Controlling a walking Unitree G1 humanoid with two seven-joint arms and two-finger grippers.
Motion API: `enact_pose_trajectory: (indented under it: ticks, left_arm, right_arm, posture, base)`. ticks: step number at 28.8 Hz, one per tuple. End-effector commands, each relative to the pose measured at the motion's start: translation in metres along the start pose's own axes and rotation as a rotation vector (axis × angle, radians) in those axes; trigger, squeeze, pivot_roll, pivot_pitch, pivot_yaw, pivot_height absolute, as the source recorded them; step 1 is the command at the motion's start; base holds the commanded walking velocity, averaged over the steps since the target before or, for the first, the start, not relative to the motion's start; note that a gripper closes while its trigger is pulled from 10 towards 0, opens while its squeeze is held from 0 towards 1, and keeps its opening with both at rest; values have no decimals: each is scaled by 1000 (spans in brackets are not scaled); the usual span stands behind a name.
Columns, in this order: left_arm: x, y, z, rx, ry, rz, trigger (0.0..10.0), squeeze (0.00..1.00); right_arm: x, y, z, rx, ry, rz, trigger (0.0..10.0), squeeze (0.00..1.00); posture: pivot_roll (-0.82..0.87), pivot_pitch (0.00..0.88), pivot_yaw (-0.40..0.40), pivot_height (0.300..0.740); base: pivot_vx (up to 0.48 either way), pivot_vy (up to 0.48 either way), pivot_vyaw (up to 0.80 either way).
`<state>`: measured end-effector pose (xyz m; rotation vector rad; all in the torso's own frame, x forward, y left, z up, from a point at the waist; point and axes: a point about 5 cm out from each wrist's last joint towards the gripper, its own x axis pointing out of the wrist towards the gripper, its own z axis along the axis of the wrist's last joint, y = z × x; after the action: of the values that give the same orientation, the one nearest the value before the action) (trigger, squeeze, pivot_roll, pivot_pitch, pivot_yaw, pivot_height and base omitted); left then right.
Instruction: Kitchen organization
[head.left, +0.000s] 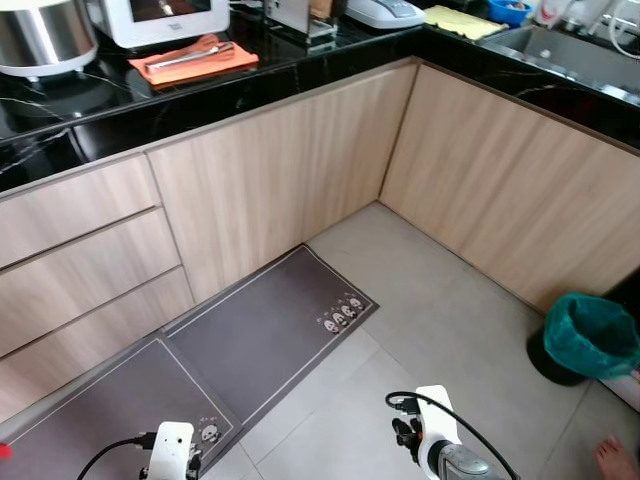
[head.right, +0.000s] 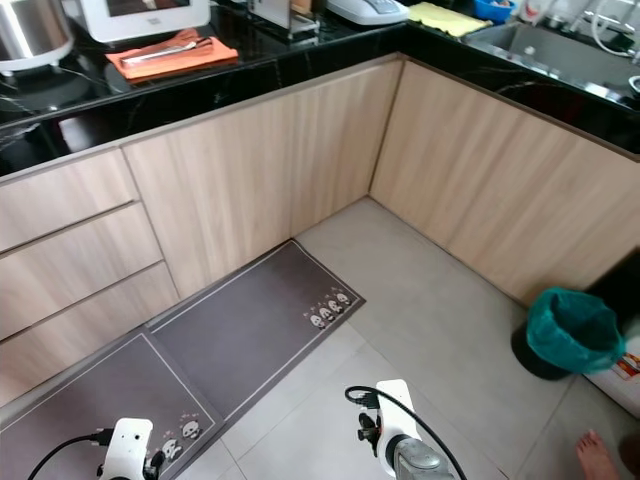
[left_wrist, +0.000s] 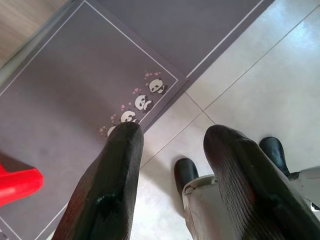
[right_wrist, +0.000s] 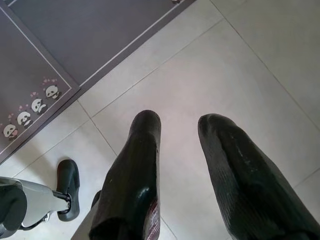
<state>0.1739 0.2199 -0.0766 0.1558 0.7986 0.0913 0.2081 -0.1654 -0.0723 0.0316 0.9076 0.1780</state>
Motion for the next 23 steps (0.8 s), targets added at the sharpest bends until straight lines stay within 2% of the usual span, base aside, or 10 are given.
enact_pose_trajectory:
  ticks: [1, 6, 8, 11, 16, 23]
  left_arm:
    - [-2, 2, -9, -5, 43, 1, 10000, 0]
    - [-2, 2, -9, 35, 47, -1, 10000, 0]
    - [-2, 2, -9, 64, 48, -11, 10000, 0]
    - [-2, 3, -11, 20, 60, 9, 10000, 0]
    - [-2, 2, -10, 75, 62, -16, 10000, 0]
    - [-5, 5, -17, 83, 86, -12, 10000, 0]
  right_arm:
    - [-1, -2, -2, -8, 12, -3, 10000, 0]
    - [0, -2, -2, -9, 13, -4, 10000, 0]
    - [0, -1, -2, -9, 13, -2, 10000, 0]
    - [0, -1, -2, -9, 13, -1, 10000, 0]
    - [0, -1, -2, -8, 13, -1, 10000, 0]
    - [0, -1, -2, -11, 15, 2, 10000, 0]
  posture:
    - [32, 57, -87, 740]
    - [30, 59, -85, 740]
    - [30, 60, -83, 740]
    - [30, 59, -83, 740]
    - [29, 57, -80, 740]
    - [34, 55, -78, 740]
  base:
    - [0, 0, -575]
    - [0, 0, -579]
    - [0, -480, -575]
    - [0, -95, -575]
    - [0, 0, -575]
    - [0, 0, -578]
